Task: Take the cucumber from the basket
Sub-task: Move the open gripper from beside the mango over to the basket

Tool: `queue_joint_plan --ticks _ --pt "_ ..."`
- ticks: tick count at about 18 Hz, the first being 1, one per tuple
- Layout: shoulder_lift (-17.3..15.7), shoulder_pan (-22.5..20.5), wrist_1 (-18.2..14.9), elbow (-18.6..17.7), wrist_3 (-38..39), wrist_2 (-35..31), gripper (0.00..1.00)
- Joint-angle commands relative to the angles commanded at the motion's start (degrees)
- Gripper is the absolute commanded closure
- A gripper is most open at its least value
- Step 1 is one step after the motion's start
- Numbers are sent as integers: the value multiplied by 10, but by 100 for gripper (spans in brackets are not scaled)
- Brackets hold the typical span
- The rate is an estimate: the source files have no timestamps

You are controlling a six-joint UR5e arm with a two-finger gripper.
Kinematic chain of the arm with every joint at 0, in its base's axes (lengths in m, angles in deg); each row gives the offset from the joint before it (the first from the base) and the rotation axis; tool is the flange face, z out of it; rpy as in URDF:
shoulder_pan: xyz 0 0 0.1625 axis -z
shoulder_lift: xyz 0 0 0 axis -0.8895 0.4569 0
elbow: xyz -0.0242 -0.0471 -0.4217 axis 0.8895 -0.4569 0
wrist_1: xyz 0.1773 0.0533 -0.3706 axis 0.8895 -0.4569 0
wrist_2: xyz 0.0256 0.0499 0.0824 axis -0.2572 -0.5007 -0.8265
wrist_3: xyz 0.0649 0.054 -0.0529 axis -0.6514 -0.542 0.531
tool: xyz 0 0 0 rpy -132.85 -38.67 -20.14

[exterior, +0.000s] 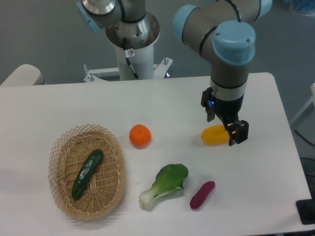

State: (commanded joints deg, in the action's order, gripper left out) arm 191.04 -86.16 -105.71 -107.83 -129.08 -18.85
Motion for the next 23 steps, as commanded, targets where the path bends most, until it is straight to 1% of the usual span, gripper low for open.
queue_joint_plan --ticks 3,6,7,9,11,13,16,18,21,23 --pt "0 2 0 3 1 1 0" --pt "-1 4 1 -3 3 1 0" --pt "-3 5 2 -10 7 2 0" --pt "-12 14 4 -23 34 5 0" --pt "-13 28 6 -34 69 7 0" --pt "-23 46 6 -45 129 12 0" --pt "-25 78 6 -60 263 19 0" --pt "-25 102 5 -71 336 20 0" --pt "-37 131 7 -105 449 32 0" --pt "-36 154 11 -116 516 42 0"
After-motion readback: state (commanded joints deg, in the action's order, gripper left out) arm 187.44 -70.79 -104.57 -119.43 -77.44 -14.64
